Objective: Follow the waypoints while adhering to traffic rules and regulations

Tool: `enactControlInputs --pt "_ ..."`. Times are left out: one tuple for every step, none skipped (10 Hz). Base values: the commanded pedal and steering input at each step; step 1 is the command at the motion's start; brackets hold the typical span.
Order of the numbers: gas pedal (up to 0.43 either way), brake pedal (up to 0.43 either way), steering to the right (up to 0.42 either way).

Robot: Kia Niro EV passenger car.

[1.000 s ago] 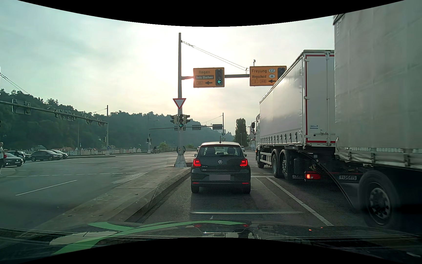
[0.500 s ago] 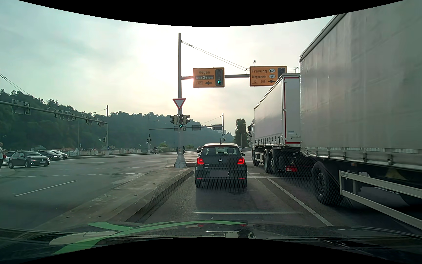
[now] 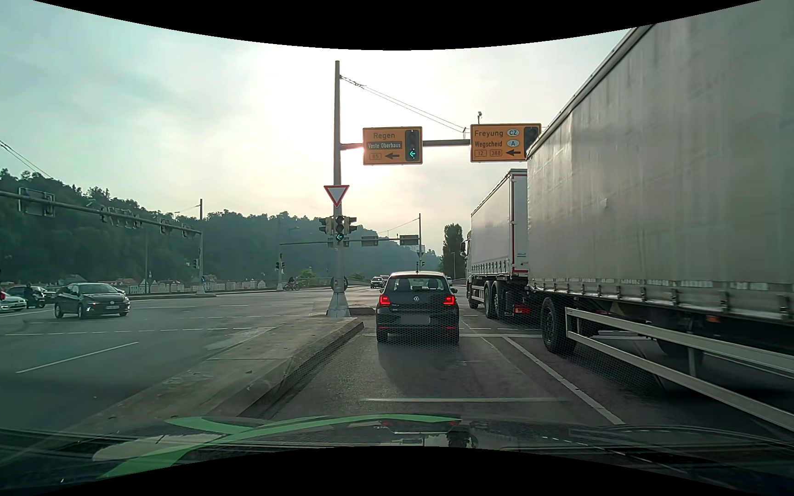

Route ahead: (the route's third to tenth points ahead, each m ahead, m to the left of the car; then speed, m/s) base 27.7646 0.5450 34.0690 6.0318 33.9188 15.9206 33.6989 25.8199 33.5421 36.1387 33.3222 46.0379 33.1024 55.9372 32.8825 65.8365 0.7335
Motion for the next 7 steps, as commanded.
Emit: enactControlInputs --pt "0.331 0.0 -0.017" --pt "0.339 0.0 -0.017" --pt "0.35 0.0 -0.017" --pt "0.35 0.0 -0.017" --pt "0.35 0.0 -0.017" --pt "0.37 0.0 -0.017" --pt "0.398 0.0 -0.016"
